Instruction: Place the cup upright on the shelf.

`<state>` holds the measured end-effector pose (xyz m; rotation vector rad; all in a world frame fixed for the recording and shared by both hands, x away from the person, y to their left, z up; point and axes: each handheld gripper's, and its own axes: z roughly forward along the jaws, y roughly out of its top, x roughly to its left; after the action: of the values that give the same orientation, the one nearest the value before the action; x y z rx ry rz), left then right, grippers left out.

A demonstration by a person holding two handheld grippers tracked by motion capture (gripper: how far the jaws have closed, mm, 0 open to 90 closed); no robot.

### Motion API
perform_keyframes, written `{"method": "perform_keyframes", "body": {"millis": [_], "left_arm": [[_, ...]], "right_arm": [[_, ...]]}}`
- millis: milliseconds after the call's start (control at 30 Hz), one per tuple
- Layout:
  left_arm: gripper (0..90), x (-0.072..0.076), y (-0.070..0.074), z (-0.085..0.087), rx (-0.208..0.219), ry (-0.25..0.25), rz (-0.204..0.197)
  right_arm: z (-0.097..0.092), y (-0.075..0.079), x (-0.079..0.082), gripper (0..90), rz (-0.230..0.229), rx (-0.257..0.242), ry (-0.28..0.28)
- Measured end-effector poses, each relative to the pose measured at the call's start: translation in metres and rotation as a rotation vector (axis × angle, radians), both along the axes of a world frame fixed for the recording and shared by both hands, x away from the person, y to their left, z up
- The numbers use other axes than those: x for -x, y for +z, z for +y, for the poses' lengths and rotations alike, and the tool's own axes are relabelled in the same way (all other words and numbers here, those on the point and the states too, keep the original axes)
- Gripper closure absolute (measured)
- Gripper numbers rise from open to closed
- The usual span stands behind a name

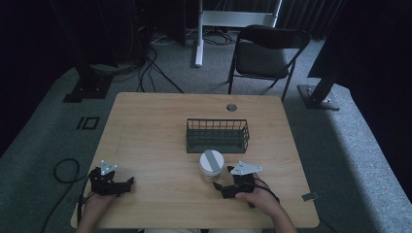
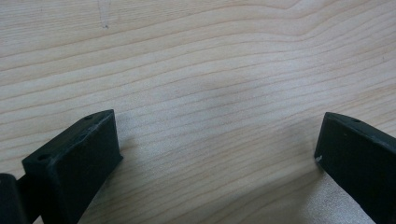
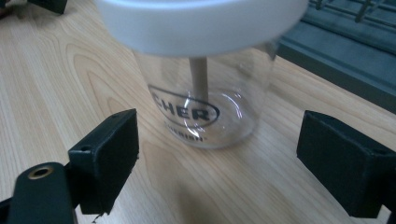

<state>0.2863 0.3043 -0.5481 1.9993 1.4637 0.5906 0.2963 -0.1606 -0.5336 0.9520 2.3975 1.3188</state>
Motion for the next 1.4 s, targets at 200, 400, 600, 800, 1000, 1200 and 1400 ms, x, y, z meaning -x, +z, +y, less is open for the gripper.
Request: {"method": "perform_keyframes", "body": {"millis": [200, 400, 600, 800, 1000, 1200, 1400], "left_arm": [[0.2, 0.000, 0.000, 0.000, 0.000, 0.000, 0.000], [0.2, 0.000, 0.000, 0.000, 0.000, 0.000, 0.000], [0.2, 0.000, 0.000, 0.000, 0.000, -0.001, 0.000], [0.2, 0.000, 0.000, 0.000, 0.000, -0.001, 0.000], [0.2, 0.000, 0.000, 0.000, 0.000, 0.000, 0.000], [0.2, 0.000, 0.000, 0.000, 0.000, 0.000, 0.000], [0.2, 0.000, 0.000, 0.000, 0.000, 0.000, 0.000]], "right_arm": [[0.007, 0.002, -0.001, 12.5, -0.001, -0.023, -0.002], [0.011, 0.003, -0.003, 12.5, -0.002, -0.038, -0.019], [0.016, 0.004, -0.004, 12.5, -0.003, -0.052, -0.032], [0.022, 0.004, -0.005, 12.4, 0.001, -0.079, -0.057], [0.027, 0.003, -0.005, 12.1, 0.001, -0.089, -0.073], [0.032, 0.000, -0.006, 11.7, -0.007, -0.092, -0.101], [0.036, 0.000, -0.007, 11.6, -0.022, -0.095, -0.122]]}}
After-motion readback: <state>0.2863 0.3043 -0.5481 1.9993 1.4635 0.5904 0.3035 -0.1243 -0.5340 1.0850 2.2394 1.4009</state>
